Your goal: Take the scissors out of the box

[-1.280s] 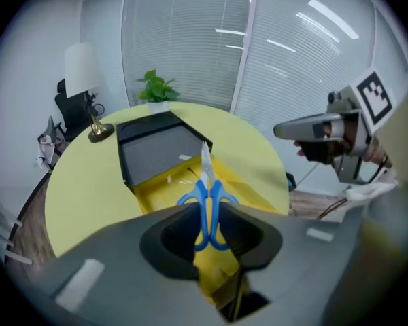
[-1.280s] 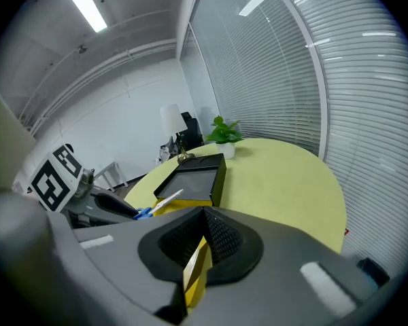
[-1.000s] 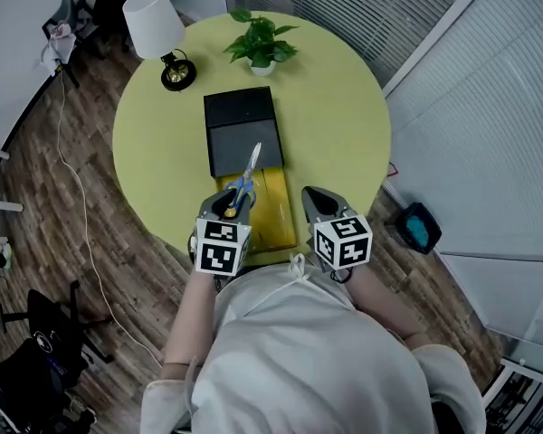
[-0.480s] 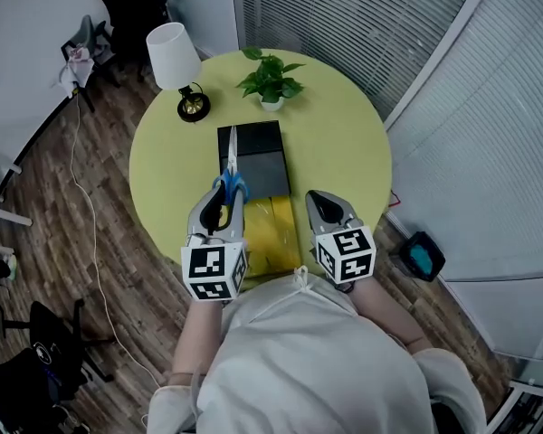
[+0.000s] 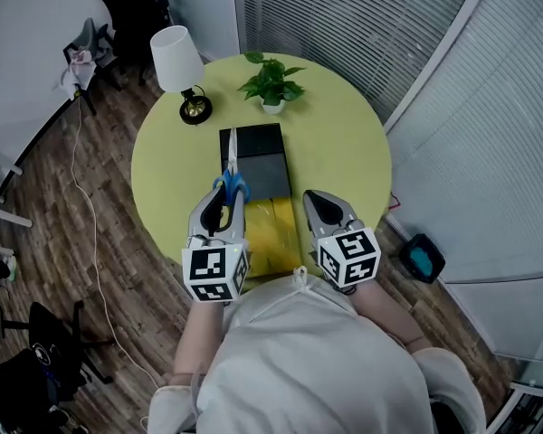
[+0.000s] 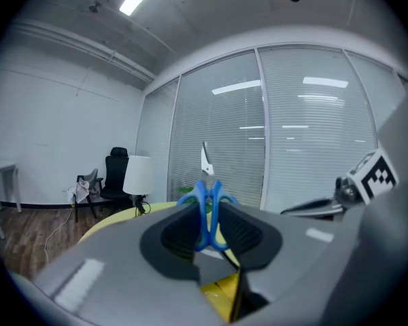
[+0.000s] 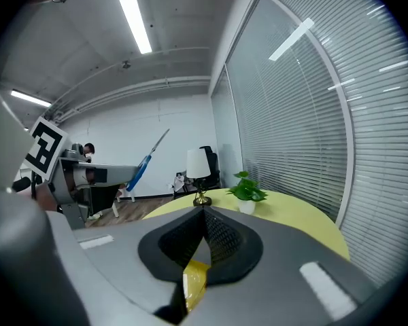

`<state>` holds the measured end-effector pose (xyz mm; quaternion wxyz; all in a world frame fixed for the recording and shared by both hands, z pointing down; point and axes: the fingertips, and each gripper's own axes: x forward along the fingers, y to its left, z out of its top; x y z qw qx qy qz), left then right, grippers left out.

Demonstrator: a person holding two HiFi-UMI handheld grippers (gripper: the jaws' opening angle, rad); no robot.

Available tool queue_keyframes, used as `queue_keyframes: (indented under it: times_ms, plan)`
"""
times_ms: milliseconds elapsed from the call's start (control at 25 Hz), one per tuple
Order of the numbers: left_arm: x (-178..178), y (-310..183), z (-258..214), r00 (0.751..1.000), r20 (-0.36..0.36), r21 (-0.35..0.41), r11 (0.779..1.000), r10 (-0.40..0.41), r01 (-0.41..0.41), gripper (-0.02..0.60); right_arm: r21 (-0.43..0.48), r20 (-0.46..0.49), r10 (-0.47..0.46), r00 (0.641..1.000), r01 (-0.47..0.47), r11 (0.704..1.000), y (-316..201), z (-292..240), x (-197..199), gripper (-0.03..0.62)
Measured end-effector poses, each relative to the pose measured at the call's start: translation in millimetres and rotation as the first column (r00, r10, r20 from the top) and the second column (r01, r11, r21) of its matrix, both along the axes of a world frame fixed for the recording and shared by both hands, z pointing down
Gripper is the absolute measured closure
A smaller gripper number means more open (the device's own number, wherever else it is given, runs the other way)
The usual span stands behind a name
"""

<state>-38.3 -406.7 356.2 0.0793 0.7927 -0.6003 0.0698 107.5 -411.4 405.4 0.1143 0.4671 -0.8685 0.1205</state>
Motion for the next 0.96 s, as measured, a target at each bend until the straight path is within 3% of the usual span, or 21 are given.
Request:
queue_keyframes:
  times_ms: [960]
  plan:
    - [-1, 15, 13, 0.999, -0.034, -0.049, 0.999, 0.003, -0.004, 0.489, -0.017, 0.022, -0.001, 1.000, 0.001, 1.000, 18, 4, -6, 0.595]
